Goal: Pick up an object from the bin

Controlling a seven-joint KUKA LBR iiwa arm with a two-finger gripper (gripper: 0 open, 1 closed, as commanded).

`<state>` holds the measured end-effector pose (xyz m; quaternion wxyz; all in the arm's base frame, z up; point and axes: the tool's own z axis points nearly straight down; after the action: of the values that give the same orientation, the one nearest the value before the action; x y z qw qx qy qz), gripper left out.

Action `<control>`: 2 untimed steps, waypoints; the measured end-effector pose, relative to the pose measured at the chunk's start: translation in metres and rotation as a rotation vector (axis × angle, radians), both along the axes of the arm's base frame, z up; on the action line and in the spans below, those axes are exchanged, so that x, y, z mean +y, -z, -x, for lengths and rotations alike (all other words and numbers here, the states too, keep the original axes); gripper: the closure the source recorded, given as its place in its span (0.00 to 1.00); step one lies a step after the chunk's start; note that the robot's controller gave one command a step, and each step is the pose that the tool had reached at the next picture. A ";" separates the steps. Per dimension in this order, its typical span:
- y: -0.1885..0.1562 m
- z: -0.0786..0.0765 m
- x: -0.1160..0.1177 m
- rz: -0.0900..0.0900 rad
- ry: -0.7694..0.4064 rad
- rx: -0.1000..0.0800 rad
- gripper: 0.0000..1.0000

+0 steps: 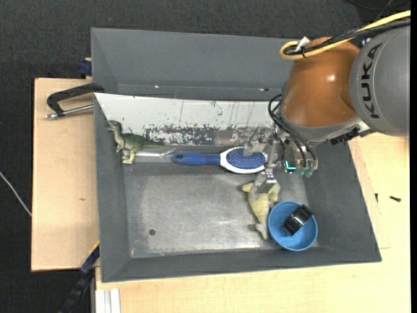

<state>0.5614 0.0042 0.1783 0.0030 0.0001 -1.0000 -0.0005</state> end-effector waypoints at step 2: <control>0.073 -0.032 0.002 -0.006 0.065 -0.018 0.00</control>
Offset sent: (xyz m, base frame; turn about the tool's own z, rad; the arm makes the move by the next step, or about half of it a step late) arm 0.0352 0.0136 -0.1083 -0.0722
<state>0.5935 0.0060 0.1053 -0.0060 -0.0324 -0.9995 -0.0037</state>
